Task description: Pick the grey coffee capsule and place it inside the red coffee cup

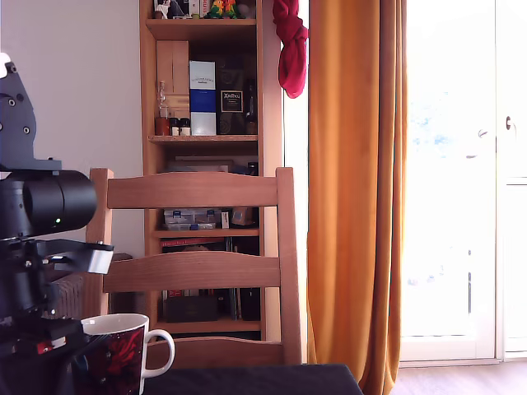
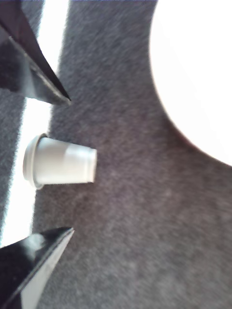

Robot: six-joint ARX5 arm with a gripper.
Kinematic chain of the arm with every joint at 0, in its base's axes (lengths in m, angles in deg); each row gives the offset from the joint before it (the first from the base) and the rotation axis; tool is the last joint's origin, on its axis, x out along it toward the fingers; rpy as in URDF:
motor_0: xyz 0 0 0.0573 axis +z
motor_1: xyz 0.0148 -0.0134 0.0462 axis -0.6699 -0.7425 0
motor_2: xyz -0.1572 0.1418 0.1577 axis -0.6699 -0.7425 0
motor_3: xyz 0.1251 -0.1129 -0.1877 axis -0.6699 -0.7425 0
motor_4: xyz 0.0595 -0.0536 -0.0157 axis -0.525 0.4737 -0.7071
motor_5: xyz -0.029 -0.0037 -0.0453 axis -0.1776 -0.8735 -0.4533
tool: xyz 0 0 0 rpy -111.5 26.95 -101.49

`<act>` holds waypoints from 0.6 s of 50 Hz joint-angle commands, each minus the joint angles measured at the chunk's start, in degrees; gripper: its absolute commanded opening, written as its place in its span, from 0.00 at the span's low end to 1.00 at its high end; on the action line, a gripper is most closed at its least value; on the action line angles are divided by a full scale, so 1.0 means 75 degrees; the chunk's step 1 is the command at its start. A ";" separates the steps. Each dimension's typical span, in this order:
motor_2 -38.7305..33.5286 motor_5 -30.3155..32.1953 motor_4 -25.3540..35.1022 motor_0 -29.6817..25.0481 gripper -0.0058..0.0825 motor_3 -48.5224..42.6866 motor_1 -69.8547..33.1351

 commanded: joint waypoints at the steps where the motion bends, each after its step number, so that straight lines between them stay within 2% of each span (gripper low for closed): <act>1: -0.0006 0.0061 0.0012 0.0102 0.90 0.0026 -0.0093; 30: -0.0003 0.0099 0.0356 0.0227 0.89 0.0082 -0.0335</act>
